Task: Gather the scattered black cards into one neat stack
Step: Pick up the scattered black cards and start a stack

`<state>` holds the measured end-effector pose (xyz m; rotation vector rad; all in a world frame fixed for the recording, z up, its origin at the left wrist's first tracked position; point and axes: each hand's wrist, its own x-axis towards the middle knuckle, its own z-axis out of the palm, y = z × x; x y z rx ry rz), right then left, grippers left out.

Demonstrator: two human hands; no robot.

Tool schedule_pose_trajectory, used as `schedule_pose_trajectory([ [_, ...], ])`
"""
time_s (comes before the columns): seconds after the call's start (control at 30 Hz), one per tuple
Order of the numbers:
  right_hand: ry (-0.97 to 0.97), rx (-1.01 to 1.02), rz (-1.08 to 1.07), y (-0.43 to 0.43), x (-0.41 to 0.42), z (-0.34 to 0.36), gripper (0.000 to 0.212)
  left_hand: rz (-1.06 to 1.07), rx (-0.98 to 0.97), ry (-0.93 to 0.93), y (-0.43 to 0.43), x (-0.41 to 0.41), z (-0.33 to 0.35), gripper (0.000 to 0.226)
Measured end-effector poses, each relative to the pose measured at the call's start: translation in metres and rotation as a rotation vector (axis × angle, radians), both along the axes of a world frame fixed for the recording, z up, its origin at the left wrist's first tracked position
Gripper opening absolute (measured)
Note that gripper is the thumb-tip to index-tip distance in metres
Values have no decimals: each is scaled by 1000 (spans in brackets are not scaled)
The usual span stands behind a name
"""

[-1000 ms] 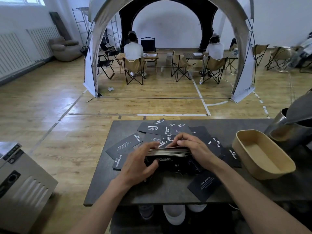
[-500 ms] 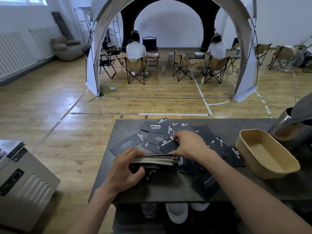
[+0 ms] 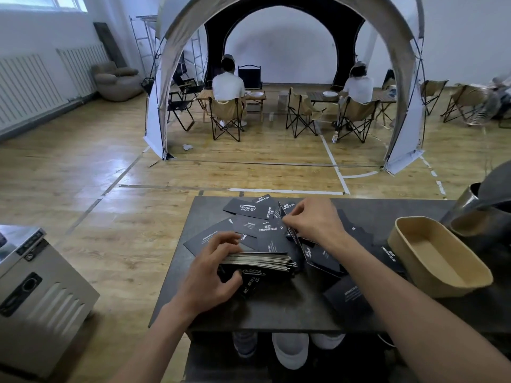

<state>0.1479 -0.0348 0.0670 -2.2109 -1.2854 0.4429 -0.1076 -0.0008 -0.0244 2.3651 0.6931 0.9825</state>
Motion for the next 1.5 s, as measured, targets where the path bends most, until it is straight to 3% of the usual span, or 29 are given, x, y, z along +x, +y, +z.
schedule_pose_trajectory([
  [0.2,-241,79,-36,0,-13,11,16,-36,-3,3,1,1,3,27],
  [0.27,-250,85,125,2,-14,11,15,-25,11,6,0,2,3,28],
  [0.37,-237,-117,556,1,-22,6,13,-18,35,-7,1,3,2,41],
  [0.43,-22,-187,709,-1,-29,0,11,-35,-10,-47,2,3,0,52],
  [0.53,331,-75,483,3,-21,-1,16,2,-100,-84,0,1,1,55],
  [0.6,139,-18,287,10,-6,-3,19,0,-95,-81,0,-3,0,50],
  [0.67,-179,-183,217,9,-2,-8,48,-39,-50,-65,-2,-7,2,48],
  [0.77,-338,-411,205,7,-16,-25,73,-68,11,-2,-1,-8,4,41],
  [0.9,-238,-386,136,9,-11,-31,58,-44,34,32,-1,-10,-2,39],
  [1.03,-302,-267,90,9,-9,-32,29,-21,32,41,-2,-11,-3,40],
  [1.17,-388,-348,106,8,-27,-37,64,-26,43,50,-4,-11,-3,37],
  [1.43,-201,-360,76,-3,-14,-23,31,-66,25,37,-5,-16,-3,34],
  [1.5,-94,-328,75,-10,-7,-19,35,-71,19,41,-4,-15,-2,36],
])
